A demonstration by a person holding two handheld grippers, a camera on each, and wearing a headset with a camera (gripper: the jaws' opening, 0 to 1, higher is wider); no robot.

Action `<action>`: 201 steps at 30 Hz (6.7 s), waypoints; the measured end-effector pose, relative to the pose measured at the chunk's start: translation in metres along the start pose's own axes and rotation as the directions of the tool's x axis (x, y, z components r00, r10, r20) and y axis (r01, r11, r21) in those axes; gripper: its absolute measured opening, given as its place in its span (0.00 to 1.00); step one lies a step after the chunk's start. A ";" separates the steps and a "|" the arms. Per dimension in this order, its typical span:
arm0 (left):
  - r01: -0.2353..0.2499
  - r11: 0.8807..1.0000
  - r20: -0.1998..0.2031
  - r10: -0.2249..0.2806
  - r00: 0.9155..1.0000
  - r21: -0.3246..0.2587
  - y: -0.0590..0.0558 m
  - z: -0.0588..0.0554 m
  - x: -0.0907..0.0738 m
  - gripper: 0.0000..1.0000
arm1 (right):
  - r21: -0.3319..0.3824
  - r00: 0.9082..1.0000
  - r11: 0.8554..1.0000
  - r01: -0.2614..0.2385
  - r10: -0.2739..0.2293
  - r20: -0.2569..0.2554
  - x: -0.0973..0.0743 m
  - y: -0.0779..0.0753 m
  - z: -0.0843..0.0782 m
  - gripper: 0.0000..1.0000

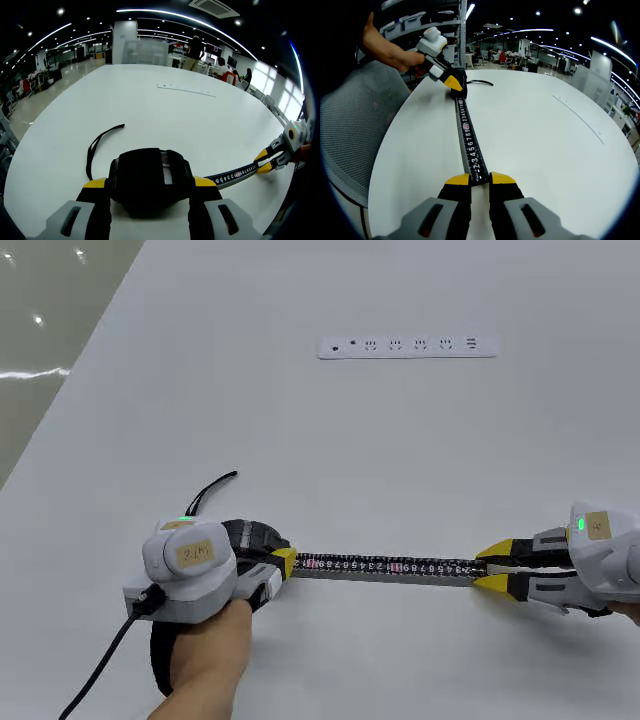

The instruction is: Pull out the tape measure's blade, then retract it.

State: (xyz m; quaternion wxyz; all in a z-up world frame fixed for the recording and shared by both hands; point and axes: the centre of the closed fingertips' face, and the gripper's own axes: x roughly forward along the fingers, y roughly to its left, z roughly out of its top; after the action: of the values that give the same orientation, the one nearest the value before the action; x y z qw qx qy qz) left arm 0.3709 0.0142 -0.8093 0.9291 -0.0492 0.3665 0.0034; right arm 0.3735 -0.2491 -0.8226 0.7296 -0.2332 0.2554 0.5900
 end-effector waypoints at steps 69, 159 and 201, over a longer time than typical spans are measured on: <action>0.023 1.000 -0.018 -0.024 1.000 -0.021 0.001 0.000 -0.003 0.60 | -0.014 0.999 0.999 -0.038 0.038 0.008 0.024 0.004 0.022 0.12; 0.055 0.998 -0.041 -0.056 0.998 -0.042 -0.002 0.000 0.000 0.61 | 0.000 0.992 0.995 -0.101 0.101 0.069 0.089 0.021 0.073 0.12; 0.069 0.996 -0.055 -0.072 0.996 -0.058 -0.001 0.001 -0.002 0.61 | 0.002 0.986 0.991 -0.135 0.134 0.095 0.127 0.037 0.107 0.12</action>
State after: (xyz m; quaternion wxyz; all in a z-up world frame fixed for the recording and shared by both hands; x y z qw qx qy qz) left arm 0.3702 0.0134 -0.8076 0.9162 -0.0880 0.3905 -0.0206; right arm 0.3701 -0.0793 -0.8250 0.7003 -0.1842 0.2383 0.6472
